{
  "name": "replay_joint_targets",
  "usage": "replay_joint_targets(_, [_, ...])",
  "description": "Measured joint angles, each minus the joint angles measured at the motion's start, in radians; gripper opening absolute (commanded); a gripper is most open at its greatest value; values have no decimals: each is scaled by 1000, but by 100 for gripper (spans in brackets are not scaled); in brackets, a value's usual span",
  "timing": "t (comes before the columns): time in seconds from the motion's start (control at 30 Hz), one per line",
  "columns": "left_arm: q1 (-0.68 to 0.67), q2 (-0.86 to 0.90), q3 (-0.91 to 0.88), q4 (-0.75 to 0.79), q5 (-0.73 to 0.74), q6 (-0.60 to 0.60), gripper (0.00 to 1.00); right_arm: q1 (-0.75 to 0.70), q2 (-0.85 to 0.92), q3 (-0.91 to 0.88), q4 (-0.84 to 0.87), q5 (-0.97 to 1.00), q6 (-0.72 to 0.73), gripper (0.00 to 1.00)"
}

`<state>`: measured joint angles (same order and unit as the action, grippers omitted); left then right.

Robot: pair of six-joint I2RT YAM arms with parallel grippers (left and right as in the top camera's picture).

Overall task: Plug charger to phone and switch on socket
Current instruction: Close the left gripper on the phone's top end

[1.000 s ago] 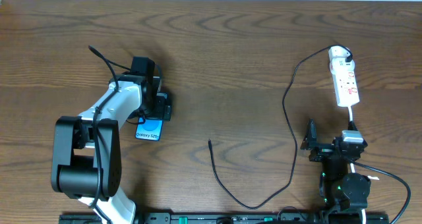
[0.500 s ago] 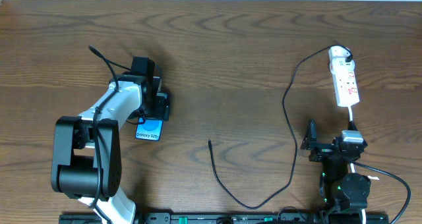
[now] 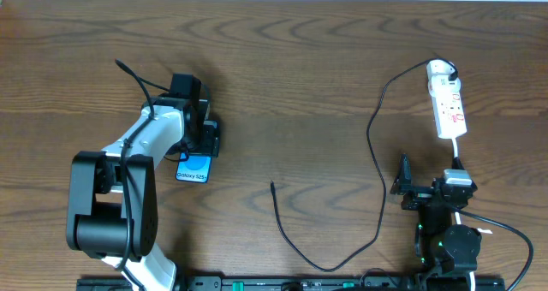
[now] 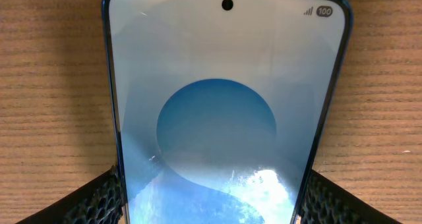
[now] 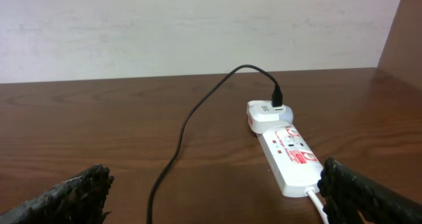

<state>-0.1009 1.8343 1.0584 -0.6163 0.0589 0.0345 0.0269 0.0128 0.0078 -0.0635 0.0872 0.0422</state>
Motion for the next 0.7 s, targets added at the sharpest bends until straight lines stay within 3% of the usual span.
replay_joint_targets(0.53, [0,-2,-1,0,0,7,69,0,0,0,0,0,0,99])
replay_joint_targets(0.7, [0,-2,-1,0,0,7,59,0,0,0,0,0,0,99])
